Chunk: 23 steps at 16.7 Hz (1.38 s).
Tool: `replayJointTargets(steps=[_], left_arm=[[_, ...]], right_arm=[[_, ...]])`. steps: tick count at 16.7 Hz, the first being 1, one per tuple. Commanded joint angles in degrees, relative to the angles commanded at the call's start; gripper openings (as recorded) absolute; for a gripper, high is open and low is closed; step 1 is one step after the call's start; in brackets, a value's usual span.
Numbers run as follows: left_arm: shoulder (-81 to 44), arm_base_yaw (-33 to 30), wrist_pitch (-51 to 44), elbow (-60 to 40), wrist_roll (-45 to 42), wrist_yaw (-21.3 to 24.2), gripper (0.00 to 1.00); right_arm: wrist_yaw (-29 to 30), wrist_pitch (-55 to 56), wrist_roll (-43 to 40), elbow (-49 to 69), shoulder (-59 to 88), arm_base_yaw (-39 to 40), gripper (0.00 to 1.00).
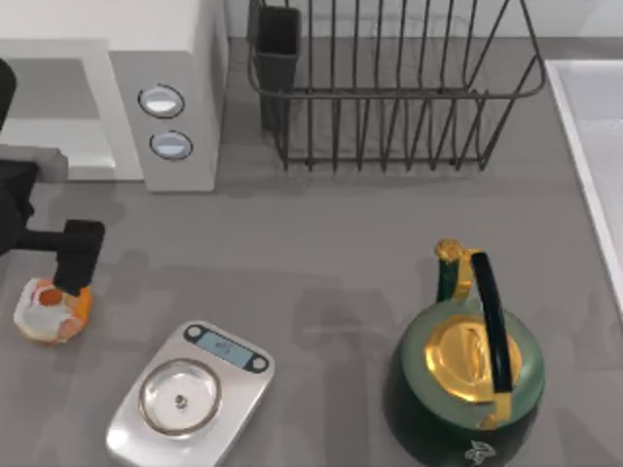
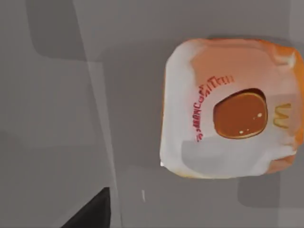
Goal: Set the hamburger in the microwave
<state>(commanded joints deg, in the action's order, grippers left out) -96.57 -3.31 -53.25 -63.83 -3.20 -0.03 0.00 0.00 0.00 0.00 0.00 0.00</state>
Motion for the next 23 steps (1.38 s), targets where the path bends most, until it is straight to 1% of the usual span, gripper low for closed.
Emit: replayJointTargets(steps=[4, 11, 18, 23], left_arm=[[-6.2, -0.4, -3.2, -5.0, -0.4, 0.0, 1.0], [-6.1, -0.3, -2.5, -4.2, -0.2, 0.0, 1.0], [-8.9, -1.6, 8.1, 3.8, 0.7, 0.0, 1.0], [-13.9, -0.5, 13.8, 4.5, -0.3, 0.1, 1.0]], right_arm=[[0.0, 0.0, 0.0, 0.0, 0.0, 0.0, 1.0], [0.0, 0.0, 0.0, 0.0, 0.0, 0.0, 1.0], [0.0, 0.0, 0.0, 0.0, 0.0, 0.0, 1.0], [0.0, 0.0, 0.0, 0.0, 0.0, 0.0, 1.0]])
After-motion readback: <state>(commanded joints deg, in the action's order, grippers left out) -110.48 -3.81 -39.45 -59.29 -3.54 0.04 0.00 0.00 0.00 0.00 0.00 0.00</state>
